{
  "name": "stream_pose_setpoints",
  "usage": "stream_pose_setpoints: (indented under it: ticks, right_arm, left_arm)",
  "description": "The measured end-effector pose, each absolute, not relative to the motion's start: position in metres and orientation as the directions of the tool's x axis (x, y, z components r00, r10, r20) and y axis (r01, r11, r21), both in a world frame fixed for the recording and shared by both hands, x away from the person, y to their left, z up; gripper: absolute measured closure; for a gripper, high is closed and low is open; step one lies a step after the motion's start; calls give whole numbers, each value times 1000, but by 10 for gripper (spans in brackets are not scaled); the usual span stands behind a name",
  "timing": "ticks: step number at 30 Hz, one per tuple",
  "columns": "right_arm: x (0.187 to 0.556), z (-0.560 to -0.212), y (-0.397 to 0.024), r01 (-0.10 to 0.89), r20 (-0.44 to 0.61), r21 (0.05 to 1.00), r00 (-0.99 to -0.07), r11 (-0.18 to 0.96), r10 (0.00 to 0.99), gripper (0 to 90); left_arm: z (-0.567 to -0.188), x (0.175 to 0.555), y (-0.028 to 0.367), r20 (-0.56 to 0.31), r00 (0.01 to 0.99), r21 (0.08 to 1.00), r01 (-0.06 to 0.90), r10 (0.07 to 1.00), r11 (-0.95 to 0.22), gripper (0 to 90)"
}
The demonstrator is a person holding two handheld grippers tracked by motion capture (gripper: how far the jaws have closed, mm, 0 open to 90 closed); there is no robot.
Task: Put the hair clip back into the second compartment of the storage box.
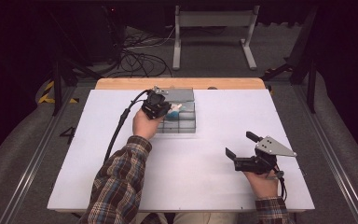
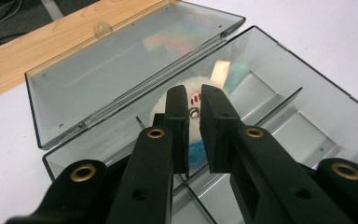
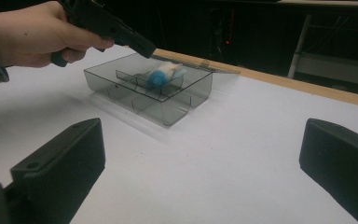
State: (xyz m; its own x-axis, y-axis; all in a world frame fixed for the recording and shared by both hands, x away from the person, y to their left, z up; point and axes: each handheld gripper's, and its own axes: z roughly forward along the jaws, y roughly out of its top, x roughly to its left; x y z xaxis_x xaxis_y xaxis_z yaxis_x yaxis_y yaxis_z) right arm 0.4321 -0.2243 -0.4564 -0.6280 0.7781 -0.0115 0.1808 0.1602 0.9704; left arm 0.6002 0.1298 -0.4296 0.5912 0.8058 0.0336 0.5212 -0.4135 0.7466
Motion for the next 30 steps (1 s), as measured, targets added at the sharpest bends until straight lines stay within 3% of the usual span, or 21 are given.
stream_pose_setpoints:
  ticks: [21, 30]
  right_arm:
    - [433, -457, -224, 180, -15, 970, -629, 164, 778, 9]
    - [432, -457, -224, 182, -13, 970, -629, 164, 777, 9]
  left_arm:
    - [-407, 582, 132, 72, 590, 834, 406, 804, -373, 302]
    - [-405, 573, 137, 70, 592, 865, 365, 803, -345, 204]
